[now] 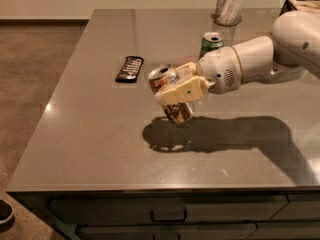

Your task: Place orange can upright

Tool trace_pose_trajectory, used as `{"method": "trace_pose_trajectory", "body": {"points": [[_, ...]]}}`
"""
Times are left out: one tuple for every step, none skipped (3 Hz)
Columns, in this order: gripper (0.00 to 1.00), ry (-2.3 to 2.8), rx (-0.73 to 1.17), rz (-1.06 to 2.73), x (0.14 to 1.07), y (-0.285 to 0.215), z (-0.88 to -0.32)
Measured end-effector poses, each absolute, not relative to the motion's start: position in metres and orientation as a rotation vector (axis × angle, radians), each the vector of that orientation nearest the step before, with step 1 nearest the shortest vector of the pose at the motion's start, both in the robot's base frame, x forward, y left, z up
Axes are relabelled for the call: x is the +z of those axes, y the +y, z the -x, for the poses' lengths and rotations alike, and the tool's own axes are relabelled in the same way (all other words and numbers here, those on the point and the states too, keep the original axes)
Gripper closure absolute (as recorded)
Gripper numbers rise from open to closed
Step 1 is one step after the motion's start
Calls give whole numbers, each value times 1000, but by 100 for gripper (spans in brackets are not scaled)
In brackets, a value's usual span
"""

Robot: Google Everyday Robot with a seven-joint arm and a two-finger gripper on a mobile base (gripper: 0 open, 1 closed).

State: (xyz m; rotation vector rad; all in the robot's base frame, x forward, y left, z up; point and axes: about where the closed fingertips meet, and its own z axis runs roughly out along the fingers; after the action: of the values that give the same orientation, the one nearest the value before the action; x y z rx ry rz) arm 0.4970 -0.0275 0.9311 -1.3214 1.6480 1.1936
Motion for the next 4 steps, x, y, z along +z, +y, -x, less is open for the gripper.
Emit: {"method": "trace_pose_trajectory", "body": {"points": [[100, 1602, 1170, 1196, 930, -37, -501], [100, 1562, 1141, 1105, 928, -44, -507], [100, 1516, 1117, 1033, 924, -50, -512], [100, 1478, 1093, 993, 922, -51, -516]]}}
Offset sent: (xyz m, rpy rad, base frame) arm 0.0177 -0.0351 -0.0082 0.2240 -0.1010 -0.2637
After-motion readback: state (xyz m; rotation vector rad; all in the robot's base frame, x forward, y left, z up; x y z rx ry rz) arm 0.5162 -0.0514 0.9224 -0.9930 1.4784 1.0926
